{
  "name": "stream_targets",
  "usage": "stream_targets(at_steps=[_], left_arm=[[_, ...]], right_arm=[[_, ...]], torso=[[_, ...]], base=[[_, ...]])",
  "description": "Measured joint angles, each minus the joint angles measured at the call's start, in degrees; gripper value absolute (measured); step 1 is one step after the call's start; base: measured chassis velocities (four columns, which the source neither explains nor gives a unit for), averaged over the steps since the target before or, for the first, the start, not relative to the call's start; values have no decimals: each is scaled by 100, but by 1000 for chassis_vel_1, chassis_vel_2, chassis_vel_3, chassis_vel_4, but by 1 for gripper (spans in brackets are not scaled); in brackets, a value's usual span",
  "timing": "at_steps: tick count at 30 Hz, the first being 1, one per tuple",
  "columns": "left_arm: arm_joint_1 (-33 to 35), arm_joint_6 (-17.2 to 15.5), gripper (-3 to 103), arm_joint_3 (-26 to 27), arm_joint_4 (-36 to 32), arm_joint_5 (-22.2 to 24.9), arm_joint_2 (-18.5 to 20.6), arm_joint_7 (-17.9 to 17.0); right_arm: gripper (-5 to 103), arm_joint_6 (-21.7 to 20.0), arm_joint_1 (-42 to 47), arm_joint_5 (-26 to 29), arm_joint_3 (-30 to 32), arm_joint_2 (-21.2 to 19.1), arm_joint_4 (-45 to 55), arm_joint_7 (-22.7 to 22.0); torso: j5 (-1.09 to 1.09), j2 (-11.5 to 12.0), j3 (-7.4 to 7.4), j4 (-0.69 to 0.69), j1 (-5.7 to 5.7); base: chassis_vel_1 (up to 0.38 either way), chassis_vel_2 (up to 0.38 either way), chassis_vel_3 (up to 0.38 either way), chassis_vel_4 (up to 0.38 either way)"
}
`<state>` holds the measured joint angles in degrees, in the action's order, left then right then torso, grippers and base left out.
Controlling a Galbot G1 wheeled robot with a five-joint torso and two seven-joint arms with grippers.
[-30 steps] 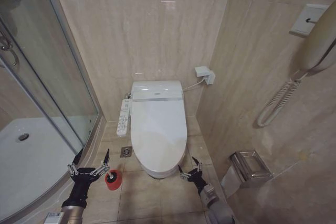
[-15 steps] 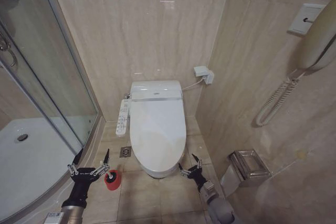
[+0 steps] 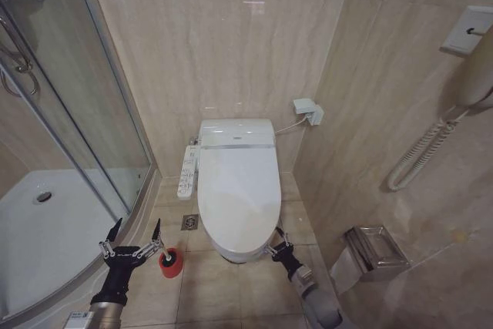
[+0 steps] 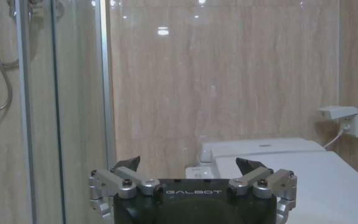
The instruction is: Open the toilet lid, clean the toilet bowl with a toilet brush, close the toilet lid, and flush.
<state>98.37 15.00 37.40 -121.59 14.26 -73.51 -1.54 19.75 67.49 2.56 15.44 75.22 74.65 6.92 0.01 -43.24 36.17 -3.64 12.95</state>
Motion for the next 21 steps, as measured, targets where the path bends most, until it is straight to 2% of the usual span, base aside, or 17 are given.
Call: stream_targets(at_steps=[4,5,12,13,21], left_arm=[[0,0,100,0,0,0,0,0],[0,0,100,0,0,0,0,0],[0,0,100,0,0,0,0,0],[0,0,100,0,0,0,0,0],[0,0,100,0,0,0,0,0]], right_arm=[[68,28,19,-3,46,-28,5,26],[41,37,21,-3,63,-40,7,30],[41,83,40,-1,100,-53,14,44],[14,91,50,2,105,-50,22,56],[12,142,98,10,204,-17,54,82]], torso=[[-1,0,0,-2,0],[-1,0,0,-2,0],[-1,0,0,-3,0],[0,0,0,-2,0],[1,0,1,0,0]], base=[[0,0,0,0],[0,0,0,0],[0,0,0,0],[0,0,0,0],[0,0,0,0]])
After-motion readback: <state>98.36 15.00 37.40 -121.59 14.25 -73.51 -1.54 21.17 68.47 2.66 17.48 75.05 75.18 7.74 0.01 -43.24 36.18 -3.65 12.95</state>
